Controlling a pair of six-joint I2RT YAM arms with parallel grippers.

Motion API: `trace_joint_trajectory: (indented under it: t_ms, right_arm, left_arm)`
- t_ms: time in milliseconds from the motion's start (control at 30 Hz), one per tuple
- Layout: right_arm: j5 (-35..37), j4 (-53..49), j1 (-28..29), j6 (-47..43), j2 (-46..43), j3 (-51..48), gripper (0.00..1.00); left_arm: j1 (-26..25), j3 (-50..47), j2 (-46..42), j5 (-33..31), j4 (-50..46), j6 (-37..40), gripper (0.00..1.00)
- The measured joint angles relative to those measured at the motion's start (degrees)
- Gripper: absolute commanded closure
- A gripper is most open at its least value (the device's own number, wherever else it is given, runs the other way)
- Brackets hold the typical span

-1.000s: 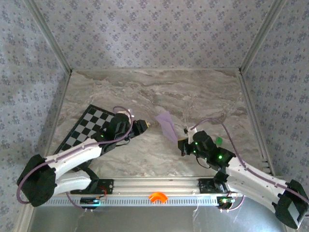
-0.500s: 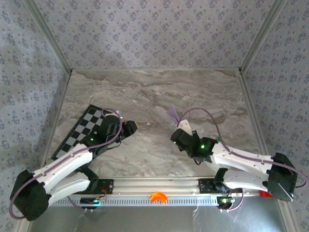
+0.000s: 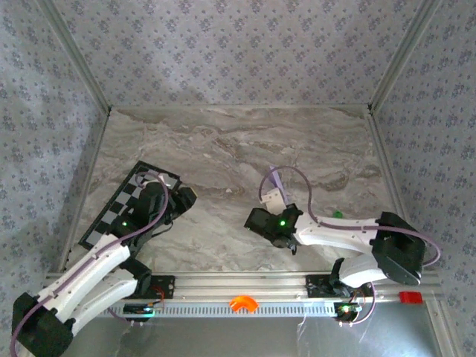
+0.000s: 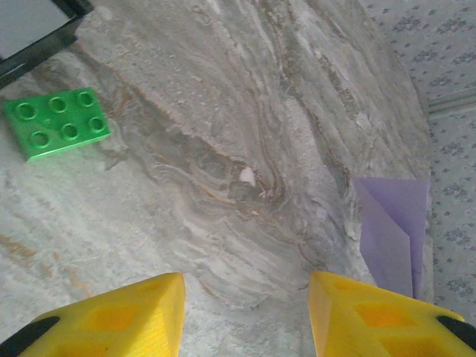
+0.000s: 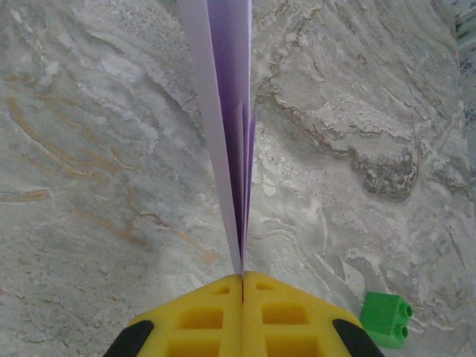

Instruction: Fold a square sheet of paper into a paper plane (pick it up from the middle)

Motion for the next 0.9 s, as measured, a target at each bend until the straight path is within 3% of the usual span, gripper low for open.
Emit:
trace_joint_trajectory:
  t_ms: [167,333,533,700,900]
  right_arm:
    - [-0.46,0.15,1.84,0.72,6.54,2.10,0.98]
    - [-6.01,2.51,3.50,-0.46,13.97,4.76,0.91]
    - [-17.84,6.62,4.44,-3.21,18.71,8.41,0.73]
    - [-29.88,11.45,1.73,-4.31,13.81,7.26,0.57]
    - [-49.46,22.36,-10.19,-4.33,-0.15,-0.20,0.59]
  left_arm:
    - [0.76,-1.68,-2.36,0.00,-1.92,-0.68,0.52]
    - [1.14,-1.99,-3.48,0.00,-2.86,-1.03,0.51]
    - [1.46,-2.01,-3.67,0.02,-3.08,-1.05,0.51]
    - [1.46,-2.01,-3.65,0.15,-3.48,-1.05,0.50]
    - [1.51,-2.01,-3.21,1.33,-3.65,-1.07,0.49]
